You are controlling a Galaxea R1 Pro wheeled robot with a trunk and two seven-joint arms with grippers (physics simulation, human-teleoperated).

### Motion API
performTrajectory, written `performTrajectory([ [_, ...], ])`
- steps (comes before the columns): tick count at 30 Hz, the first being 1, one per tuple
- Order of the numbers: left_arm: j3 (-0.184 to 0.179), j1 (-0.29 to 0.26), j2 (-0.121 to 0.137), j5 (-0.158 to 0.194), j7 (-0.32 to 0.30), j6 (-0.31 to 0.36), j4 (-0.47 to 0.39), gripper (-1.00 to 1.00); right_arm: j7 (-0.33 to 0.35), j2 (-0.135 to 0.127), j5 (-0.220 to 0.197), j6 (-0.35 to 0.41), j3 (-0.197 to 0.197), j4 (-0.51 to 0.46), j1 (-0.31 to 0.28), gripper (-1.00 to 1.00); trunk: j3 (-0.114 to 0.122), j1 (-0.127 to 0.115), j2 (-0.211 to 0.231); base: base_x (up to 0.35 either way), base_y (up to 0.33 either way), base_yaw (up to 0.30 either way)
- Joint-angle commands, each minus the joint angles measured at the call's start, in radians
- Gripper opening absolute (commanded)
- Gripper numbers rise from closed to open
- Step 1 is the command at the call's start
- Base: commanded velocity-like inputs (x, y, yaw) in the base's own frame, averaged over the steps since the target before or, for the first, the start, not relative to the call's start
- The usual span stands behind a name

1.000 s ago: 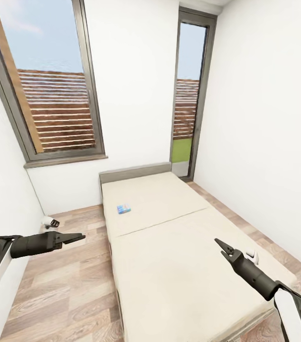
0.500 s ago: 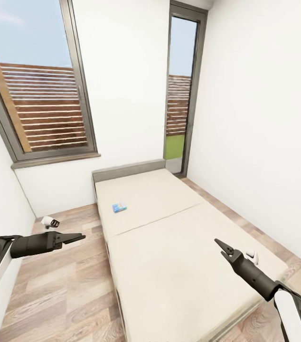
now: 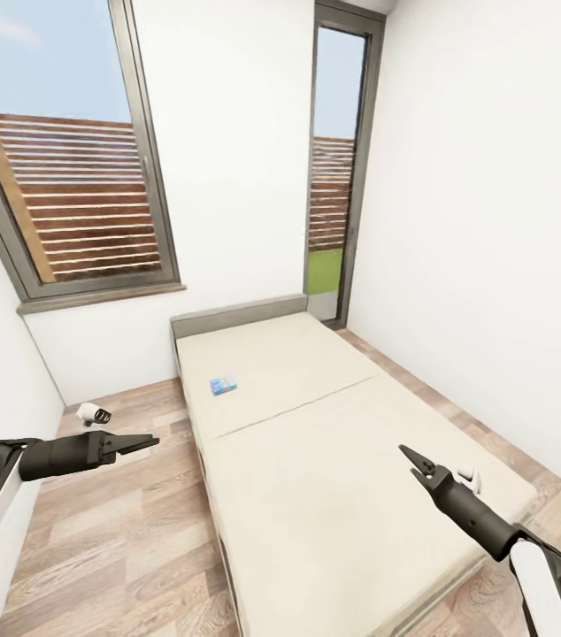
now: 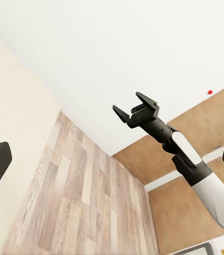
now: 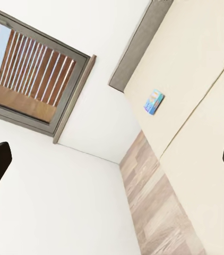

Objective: Put all the toys in the child's room - the three board games (two on the bed and one on the table), the two jigsaw puzzles on the table, and the tennis ball on the table - inside the toy box on the table in the child's room.

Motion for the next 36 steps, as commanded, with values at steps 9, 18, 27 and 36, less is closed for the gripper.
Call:
performTrajectory([
  [9,-0.001,-0.001,0.000,0.000,-0.004,0.011,0.000,1.00,0.001,0.005,-0.003,0.007,-0.002,0.000,-0.001,1.00,-0.007,0.001,-0.002,0.000,0.004,-0.034],
  [18,0.000,-0.001,0.000,0.000,-0.004,0.011,0.000,1.00,0.001,0.001,-0.004,0.007,-0.002,0.000,-0.001,1.00,-0.008,0.001,-0.002,0.000,0.000,-0.005],
  [27,-0.002,-0.001,0.002,-0.001,-0.004,0.011,0.000,1.00,0.003,0.003,-0.005,0.008,-0.038,0.005,-0.001,1.00,-0.015,0.001,-0.002,0.000,0.098,-0.141],
  [36,-0.001,-0.001,0.002,0.000,-0.004,0.011,0.000,1.00,0.003,0.006,-0.005,0.009,-0.044,0.005,-0.001,1.00,-0.024,0.001,-0.002,0.000,0.232,-0.200],
])
